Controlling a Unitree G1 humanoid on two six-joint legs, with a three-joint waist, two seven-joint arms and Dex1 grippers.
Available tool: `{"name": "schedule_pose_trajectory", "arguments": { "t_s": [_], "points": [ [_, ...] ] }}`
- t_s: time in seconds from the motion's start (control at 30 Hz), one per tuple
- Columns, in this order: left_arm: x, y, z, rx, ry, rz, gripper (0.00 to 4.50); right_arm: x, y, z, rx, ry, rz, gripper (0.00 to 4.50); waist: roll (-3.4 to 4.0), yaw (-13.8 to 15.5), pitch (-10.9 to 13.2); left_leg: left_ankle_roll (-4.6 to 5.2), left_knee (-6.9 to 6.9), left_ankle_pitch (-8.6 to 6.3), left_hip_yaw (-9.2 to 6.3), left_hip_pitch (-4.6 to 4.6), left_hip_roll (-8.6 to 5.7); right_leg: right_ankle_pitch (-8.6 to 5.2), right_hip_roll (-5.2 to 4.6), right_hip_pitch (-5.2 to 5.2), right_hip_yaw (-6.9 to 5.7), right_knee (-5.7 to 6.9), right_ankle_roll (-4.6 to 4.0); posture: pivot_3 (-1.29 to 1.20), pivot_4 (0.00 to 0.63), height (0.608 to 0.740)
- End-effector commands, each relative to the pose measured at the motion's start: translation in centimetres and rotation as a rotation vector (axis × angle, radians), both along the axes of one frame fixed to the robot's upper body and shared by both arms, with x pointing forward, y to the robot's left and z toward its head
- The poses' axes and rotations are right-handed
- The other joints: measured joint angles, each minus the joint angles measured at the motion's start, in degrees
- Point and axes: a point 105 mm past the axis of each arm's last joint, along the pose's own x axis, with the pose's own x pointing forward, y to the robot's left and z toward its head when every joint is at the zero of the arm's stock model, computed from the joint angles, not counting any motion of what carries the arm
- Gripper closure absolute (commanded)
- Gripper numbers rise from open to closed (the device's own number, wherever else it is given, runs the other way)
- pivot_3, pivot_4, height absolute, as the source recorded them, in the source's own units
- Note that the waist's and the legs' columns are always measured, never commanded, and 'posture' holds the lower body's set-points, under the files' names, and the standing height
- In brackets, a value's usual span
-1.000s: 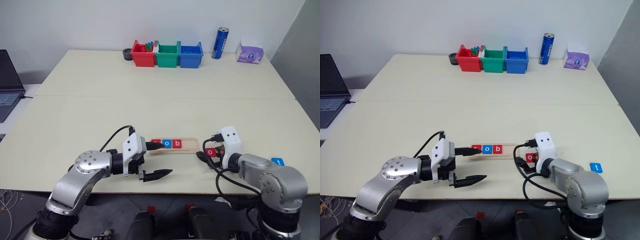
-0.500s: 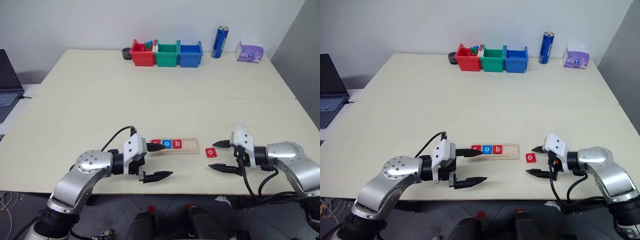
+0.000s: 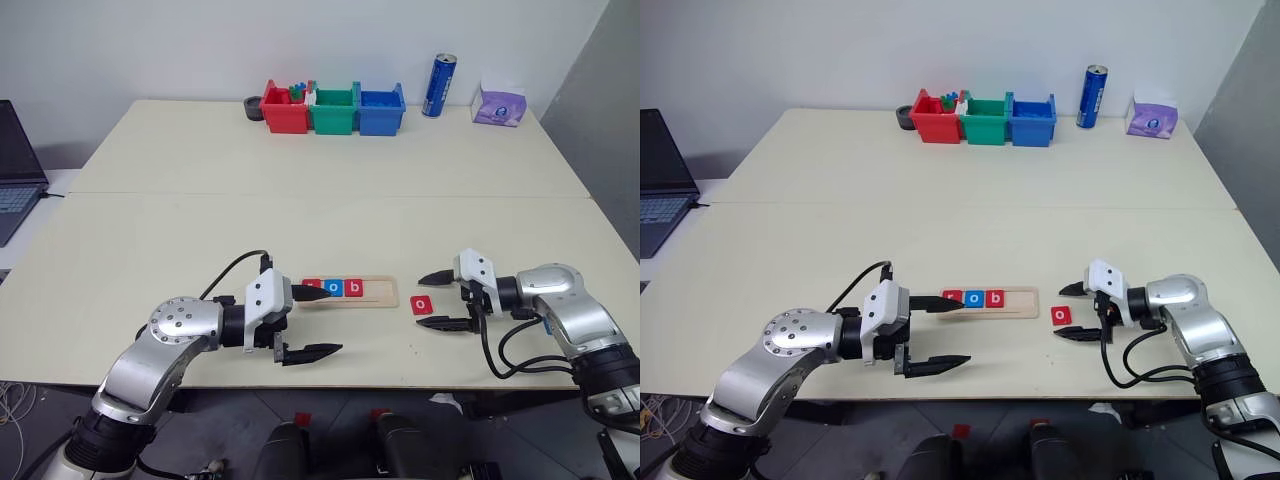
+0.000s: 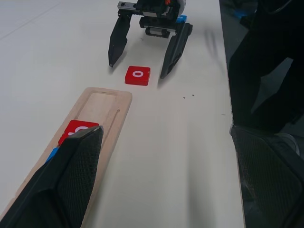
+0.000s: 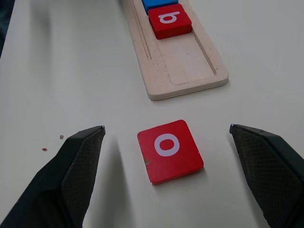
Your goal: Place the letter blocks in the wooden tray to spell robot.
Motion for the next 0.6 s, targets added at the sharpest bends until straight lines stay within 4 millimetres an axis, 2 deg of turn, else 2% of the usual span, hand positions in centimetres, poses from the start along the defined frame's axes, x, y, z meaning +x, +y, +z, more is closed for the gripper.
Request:
{"name": "schedule_pose_trajectory", "arguments": {
  "t_s": [0.03,0.07,0.17,0.4,0.6],
  "points": [
    [0.3,0.0,1.1,-0.015,-0.057,-0.005,0.0,0.2,0.1,-0.1,-0.013,0.001,0.016,0.03,0.0,0.0,0.0,0.0,0.0,0.0,0.0,0.0,-0.01,0.0,0.0,0.0,0.0,0.0,0.0,0.0,0.15,0.74],
    [0.4,0.0,1.2,-0.018,-0.058,-0.003,0.0,0.2,0.0,-0.2,-0.019,0.006,0.019,0.03,0.0,0.0,0.0,0.0,0.01,0.0,0.0,0.0,-0.01,0.0,0.0,0.0,0.0,0.0,0.0,0.0,0.15,0.74],
    [0.5,0.0,1.4,-0.023,-0.059,0.0,0.0,0.2,-0.2,-0.4,-0.025,0.007,0.025,0.56,0.0,0.0,0.0,0.0,0.0,0.0,0.01,0.01,-0.01,0.0,0.0,0.0,0.01,0.01,0.0,0.0,0.15,0.74],
    [0.8,0.1,1.6,-0.027,-0.061,0.008,0.0,0.4,0.2,-0.5,-0.044,-0.075,0.062,3.06,0.0,-0.01,0.0,0.0,0.0,0.0,0.01,0.02,-0.01,0.01,0.01,0.0,-0.01,0.01,-0.02,0.0,0.15,0.74],
    [1.3,1.3,2.3,-0.039,-0.082,0.047,0.0,0.9,1.2,1.8,0.018,-0.118,0.074,3.04,0.0,-0.04,0.0,0.0,0.01,0.0,0.01,0.02,0.0,0.04,0.02,0.0,0.01,0.03,-0.07,0.0,0.15,0.74]
  ]
}}
